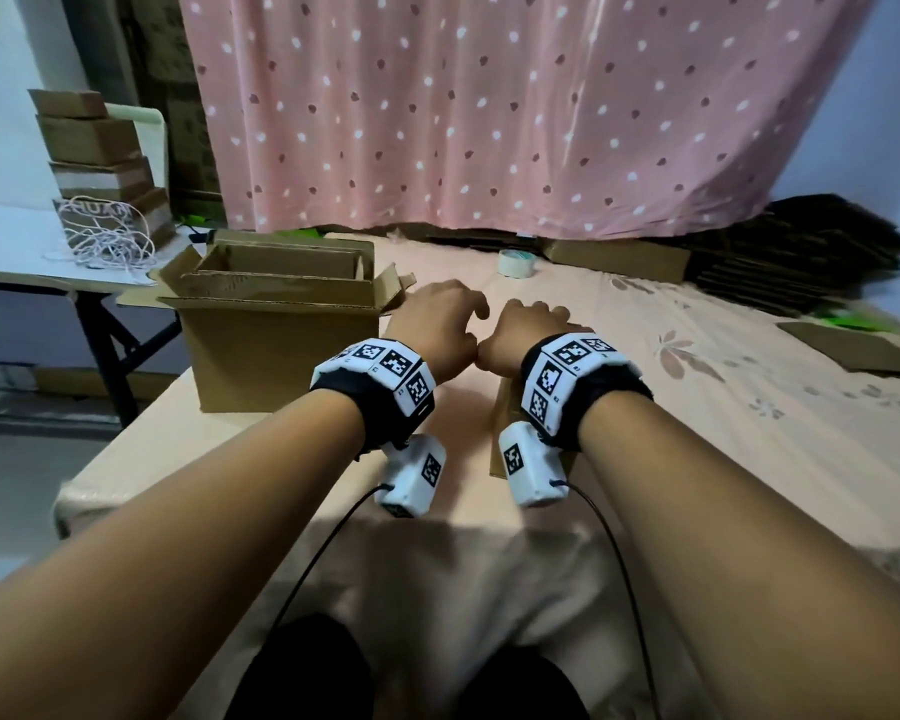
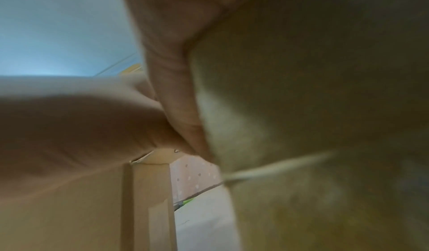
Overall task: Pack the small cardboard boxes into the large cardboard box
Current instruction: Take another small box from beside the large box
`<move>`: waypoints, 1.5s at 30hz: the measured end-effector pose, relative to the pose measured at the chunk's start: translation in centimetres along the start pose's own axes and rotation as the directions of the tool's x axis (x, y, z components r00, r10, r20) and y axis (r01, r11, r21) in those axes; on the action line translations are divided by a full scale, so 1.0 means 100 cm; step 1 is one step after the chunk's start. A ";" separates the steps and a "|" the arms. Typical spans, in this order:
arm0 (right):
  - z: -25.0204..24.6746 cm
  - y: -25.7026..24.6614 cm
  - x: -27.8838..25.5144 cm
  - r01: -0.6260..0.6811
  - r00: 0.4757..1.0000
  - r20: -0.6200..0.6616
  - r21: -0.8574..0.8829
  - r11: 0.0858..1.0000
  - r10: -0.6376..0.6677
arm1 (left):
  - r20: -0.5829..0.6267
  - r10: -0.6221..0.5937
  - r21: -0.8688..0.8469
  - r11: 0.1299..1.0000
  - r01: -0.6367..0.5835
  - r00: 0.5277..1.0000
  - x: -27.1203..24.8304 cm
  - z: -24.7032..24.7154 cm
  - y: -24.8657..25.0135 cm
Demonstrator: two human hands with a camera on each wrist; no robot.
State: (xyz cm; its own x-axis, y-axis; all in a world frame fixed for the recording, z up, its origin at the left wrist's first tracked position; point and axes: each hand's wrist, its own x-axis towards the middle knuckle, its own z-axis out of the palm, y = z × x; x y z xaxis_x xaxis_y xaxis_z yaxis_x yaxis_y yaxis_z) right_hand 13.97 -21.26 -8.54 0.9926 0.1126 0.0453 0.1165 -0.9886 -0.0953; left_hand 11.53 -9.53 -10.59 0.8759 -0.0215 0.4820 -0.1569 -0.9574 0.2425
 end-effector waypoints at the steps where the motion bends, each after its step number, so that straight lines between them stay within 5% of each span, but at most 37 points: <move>1: -0.001 0.000 -0.001 0.021 1.000 -0.017 -0.006 1.000 -0.021 | 0.007 0.007 -0.010 1.000 -0.007 1.000 -0.001 0.004 -0.001; 9: -0.004 -0.004 -0.006 0.214 0.975 -0.078 0.058 0.975 -0.209 | -0.015 0.060 0.071 0.996 -0.059 0.998 -0.009 0.013 -0.011; 17: -0.014 0.014 -0.007 0.496 0.868 -0.075 0.148 0.856 -0.490 | -0.056 0.051 0.110 0.993 -0.045 0.997 -0.022 0.010 -0.008; 21: -0.013 0.022 -0.012 0.571 0.819 -0.059 0.181 0.800 -0.571 | 0.059 0.062 0.114 0.991 -0.068 0.996 -0.021 0.006 -0.007; 26: -0.013 0.022 -0.022 0.613 0.790 -0.047 0.075 0.787 -0.611 | 0.175 0.112 -0.005 0.994 -0.113 0.978 -0.021 -0.001 0.001; 31: -0.009 0.022 -0.023 0.570 0.816 -0.045 -0.103 0.815 -0.576 | 0.198 0.163 0.137 0.972 -0.192 0.966 -0.022 -0.003 0.010; 45: 0.002 0.020 -0.020 0.552 0.830 0.004 -0.152 0.820 -0.558 | 0.266 0.059 0.148 0.984 -0.101 0.962 -0.019 0.004 0.012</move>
State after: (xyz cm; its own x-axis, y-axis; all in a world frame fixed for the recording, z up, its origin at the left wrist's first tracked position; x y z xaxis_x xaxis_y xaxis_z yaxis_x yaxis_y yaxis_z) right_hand 12.20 -23.47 -8.99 0.7592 0.6451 0.0870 0.6378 -0.7639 0.0981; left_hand 9.88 -10.77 -11.55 0.9549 -0.1540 0.2537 -0.1757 -0.9823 0.0653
